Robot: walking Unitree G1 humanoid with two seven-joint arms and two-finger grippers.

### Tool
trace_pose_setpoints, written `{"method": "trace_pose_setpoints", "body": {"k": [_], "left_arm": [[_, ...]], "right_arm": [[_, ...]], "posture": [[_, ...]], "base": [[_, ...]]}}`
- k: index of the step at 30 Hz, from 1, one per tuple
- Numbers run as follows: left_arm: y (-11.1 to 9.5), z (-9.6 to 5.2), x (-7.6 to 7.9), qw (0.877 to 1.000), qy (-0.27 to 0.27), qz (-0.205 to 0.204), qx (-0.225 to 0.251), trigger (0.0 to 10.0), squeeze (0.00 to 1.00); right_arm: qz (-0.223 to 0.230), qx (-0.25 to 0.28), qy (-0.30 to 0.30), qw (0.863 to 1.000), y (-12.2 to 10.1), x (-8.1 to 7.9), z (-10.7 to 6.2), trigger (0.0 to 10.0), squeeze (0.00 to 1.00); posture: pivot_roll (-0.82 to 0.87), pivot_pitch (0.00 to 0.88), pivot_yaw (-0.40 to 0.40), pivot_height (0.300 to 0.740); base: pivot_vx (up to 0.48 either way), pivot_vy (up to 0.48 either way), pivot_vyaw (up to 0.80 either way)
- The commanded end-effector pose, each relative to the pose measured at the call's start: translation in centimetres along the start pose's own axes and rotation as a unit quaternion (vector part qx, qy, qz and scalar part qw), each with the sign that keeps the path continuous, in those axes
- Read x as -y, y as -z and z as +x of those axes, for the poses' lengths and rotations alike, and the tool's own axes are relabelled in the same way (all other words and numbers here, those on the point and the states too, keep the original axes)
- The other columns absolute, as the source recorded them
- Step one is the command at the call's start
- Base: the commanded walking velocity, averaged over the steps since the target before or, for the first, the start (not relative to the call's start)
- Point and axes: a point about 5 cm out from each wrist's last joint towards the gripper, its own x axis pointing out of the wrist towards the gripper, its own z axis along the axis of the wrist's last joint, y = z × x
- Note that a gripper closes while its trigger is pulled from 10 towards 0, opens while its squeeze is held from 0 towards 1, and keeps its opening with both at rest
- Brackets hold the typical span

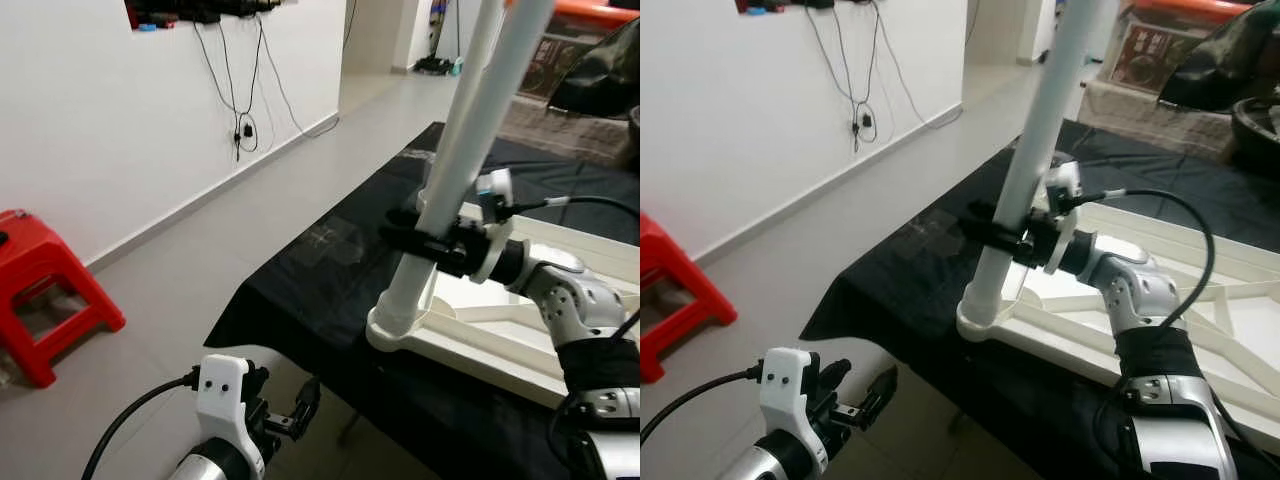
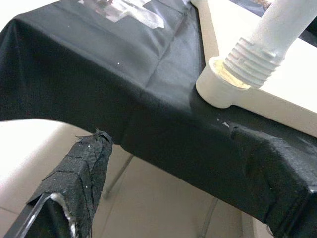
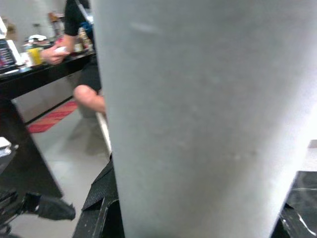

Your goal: Building children table

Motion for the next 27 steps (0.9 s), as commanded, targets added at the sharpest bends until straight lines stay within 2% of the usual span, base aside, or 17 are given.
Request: {"method": "trace_pose_setpoints", "body": {"k": [1,6,27], "left_arm": [[0.1,-0.4,0.3,1.000,0.001,-0.003,-0.010,10.0,0.00],[-0.1,-0.9,0.6,1.000,0.000,-0.004,-0.015,10.0,0.00],[-0.1,-1.4,1.1,1.000,-0.001,-0.007,-0.027,10.0,0.00]], "right_arm": [[-0.011,-0.001,-0.030,0.999,-0.4,-0.1,0.3,10.0,0.00],[-0.013,-0.007,-0.062,0.998,-0.3,0.1,0.8,10.0,0.00],[-0.038,-0.015,-0.087,0.995,0.0,1.1,2.3,10.0,0.00]], "posture": [[0.21,0.187,-0.017,0.740],[0.22,0.204,-0.016,0.740],[0.22,0.211,-0.023,0.740]], "base": [[0.000,0.000,0.00],[0.000,0.000,0.00],[0.000,0.000,0.00]]}}
